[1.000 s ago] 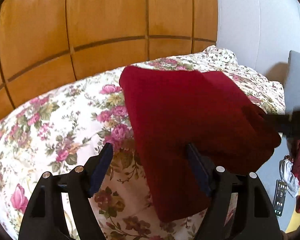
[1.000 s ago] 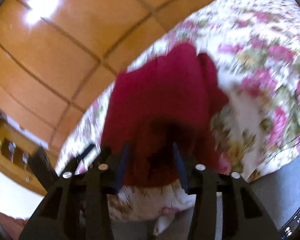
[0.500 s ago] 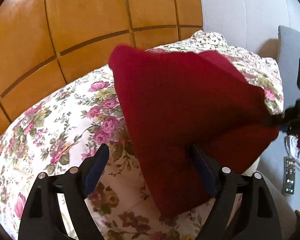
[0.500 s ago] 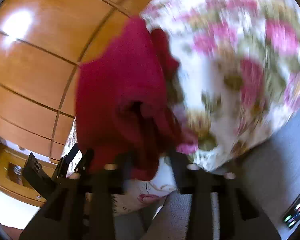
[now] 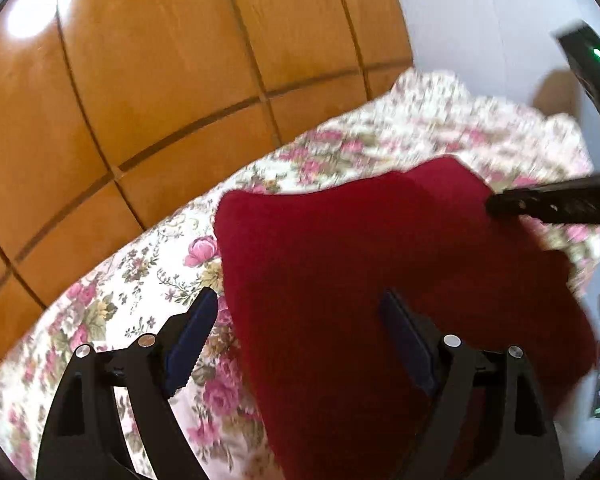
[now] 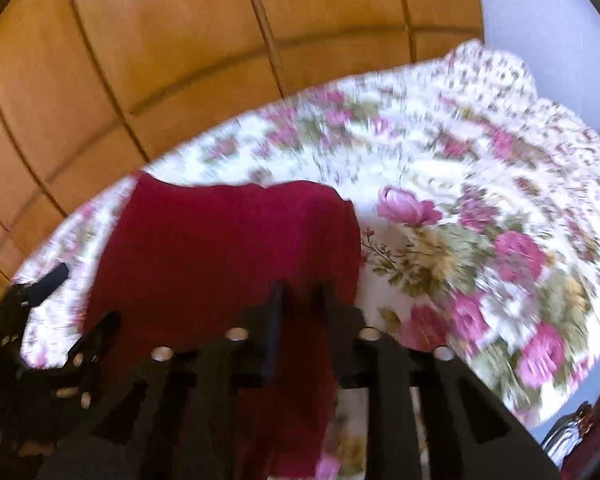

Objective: Fold small clothes

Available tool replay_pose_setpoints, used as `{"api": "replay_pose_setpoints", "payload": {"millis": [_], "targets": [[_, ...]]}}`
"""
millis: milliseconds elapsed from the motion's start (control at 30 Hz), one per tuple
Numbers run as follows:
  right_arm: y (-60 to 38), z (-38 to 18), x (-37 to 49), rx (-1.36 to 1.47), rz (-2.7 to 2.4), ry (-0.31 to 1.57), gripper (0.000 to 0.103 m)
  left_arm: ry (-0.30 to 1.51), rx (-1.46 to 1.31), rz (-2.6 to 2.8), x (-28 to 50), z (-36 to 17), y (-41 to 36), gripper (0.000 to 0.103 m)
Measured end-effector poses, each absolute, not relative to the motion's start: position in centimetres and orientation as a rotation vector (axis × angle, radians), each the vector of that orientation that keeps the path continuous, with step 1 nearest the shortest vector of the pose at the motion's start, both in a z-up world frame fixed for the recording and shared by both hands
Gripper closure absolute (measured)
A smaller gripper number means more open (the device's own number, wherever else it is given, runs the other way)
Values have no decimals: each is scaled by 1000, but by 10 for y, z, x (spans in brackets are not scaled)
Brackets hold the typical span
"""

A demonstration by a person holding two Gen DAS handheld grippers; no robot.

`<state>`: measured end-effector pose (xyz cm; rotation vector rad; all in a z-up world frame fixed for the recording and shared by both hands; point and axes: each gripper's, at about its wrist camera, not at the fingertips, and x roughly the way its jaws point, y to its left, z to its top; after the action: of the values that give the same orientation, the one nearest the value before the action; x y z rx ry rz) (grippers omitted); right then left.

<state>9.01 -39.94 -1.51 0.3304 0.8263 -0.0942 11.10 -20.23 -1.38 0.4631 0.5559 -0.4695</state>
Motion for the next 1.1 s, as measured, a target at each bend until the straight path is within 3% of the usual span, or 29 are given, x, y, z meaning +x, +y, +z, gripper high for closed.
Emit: {"api": "replay_pose_setpoints", "payload": {"millis": [33,67,200,333,400,433,467,667,833,1033,1100], "targets": [[-402,-24,107,345,-88,837,100,570,467,-459,115,-19,-204,20],[-404,-28,117,353,-75,832,103,584,468,-444,120,-25,-204,19],[-415,-53,156,355,-129,865,103,593,419,-408,129,-43,-199,13],[-431,-53,135,438,-85,757,103,616,392,-435,135,-42,-196,13],[-434,-36,109,463,-94,694,90,634,360,-451,134,-35,-190,13],[-431,-22,91,474,-86,640,78,636,348,-447,132,-31,-188,13],[-428,-12,75,473,-78,604,77,633,338,-439,129,-27,-186,13],[-385,8,20,471,48,587,78,614,286,-379,115,-21,-181,13],[-363,-27,35,361,-33,761,93,616,342,-375,120,-34,-189,8],[-377,-42,26,450,-40,693,91,696,265,-440,132,-34,-183,8],[-385,-35,14,547,6,643,84,712,210,-464,131,-28,-172,8]]}}
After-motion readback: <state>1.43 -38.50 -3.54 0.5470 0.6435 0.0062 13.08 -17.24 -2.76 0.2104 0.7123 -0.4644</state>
